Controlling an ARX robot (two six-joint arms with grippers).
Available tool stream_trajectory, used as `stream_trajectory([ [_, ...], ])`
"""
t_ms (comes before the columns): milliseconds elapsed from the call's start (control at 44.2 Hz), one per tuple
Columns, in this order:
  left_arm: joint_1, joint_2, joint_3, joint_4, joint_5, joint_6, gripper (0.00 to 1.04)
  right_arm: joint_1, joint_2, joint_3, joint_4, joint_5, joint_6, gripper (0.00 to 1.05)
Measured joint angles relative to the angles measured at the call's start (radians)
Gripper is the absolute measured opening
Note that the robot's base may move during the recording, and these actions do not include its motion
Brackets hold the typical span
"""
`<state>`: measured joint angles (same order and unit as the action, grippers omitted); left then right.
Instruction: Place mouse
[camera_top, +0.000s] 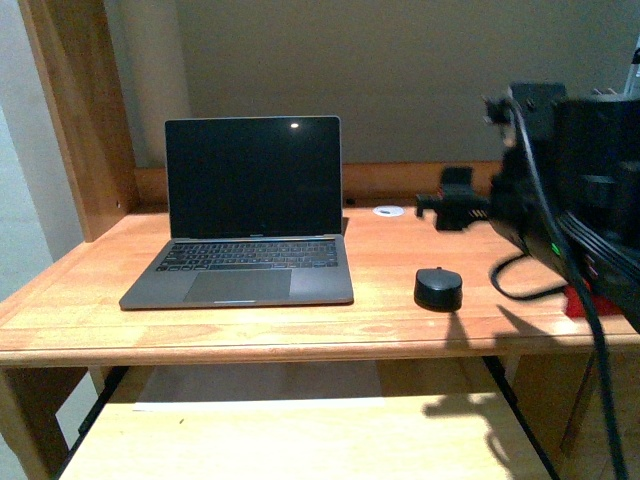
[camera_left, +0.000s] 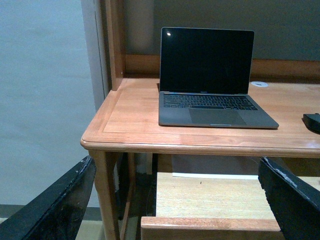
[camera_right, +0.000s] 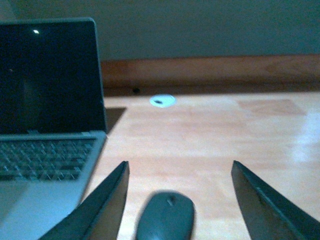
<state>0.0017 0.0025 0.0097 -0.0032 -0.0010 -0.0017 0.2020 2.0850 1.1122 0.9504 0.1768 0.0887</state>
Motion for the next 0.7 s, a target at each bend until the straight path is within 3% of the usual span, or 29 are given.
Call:
stream_trajectory([
  [113, 0.0, 0.0, 0.0, 0.0, 0.0, 0.0, 0.98, -0.071, -0.188, -0.314, 0.159, -0.024, -0.065, 0.33],
  [294, 0.0, 0.0, 0.0, 0.0, 0.0, 0.0, 0.98, -0.084, -0.373, -0.528, 0.222, -0.071, -0.079, 0.02],
  [701, 0.0, 0.0, 0.0, 0.0, 0.0, 0.0, 0.98, -0.136, -0.659, -0.847, 0.205, -0.118, -0.086, 0.02],
])
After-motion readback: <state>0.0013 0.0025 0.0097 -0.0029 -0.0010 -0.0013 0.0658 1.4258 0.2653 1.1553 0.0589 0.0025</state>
